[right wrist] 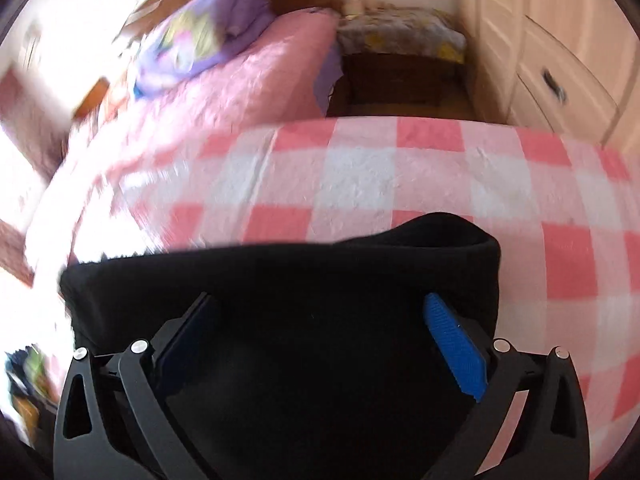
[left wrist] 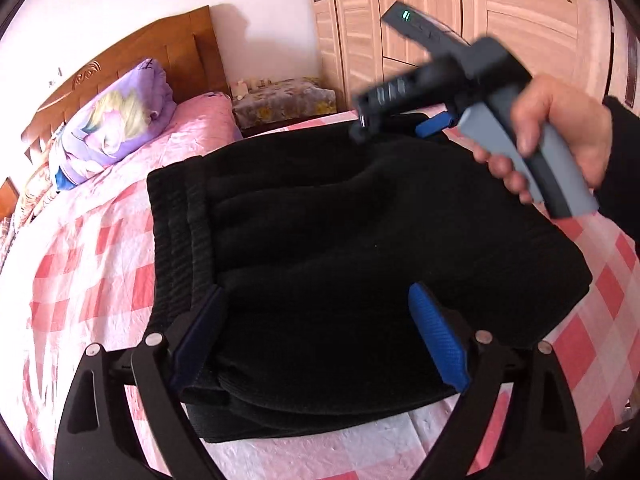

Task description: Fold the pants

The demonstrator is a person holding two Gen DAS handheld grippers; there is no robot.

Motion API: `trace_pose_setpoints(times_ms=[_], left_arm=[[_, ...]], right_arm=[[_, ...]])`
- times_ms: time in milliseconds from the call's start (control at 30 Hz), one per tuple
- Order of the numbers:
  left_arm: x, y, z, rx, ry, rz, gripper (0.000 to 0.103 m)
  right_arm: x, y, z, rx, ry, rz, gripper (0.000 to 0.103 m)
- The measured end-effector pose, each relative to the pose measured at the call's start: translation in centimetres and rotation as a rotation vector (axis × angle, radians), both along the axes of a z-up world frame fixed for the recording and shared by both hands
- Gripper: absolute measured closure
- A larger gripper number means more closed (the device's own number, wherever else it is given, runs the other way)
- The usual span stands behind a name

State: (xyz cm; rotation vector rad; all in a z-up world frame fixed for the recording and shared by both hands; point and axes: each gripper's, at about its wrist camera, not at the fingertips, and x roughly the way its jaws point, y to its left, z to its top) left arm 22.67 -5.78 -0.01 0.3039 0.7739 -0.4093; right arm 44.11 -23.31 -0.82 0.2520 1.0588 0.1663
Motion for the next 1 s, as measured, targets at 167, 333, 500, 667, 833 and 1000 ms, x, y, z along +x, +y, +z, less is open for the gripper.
trace_pose_setpoints(times_ms=[167,333,500,667,833,1000], left_arm=[[-0.3,0.1,-0.2,-0.005,-0.025,0.008,0.011],[-0.5,-0.1,-0.3,-0.01,-0.019,0.022,0.011],[-0.2,0.0,-0.3,-0.009,-0.019,0.027,0.011],[-0.1,-0.1,-0.4,-0.016,-0.025,0.049,0.01],[0.1,0.4,3.1,-0.102,-0.025,0.08,0.01],[6.5,-1.2,7.4,-0.171,0.047,0.059,0.002]], right_arm=[[-0.2,2.7,-1.3,-0.165,-0.031,0.106,0.004],[0.6,-0.2,0.7,-0.105,-0.171,-0.102,0.004],[-4.4,-1.9,4.3,0.027,-0.289,-0.139,0.004],[-9.3,-0.8,6.9,-0.026,-0.39,-0.086,0.004],[-6.7,-0.5,3.3,-0.184,-0.186,-0.079,0.004],[-10.6,0.0,0.9,-0.126,-0.187,-0.029,0.004]])
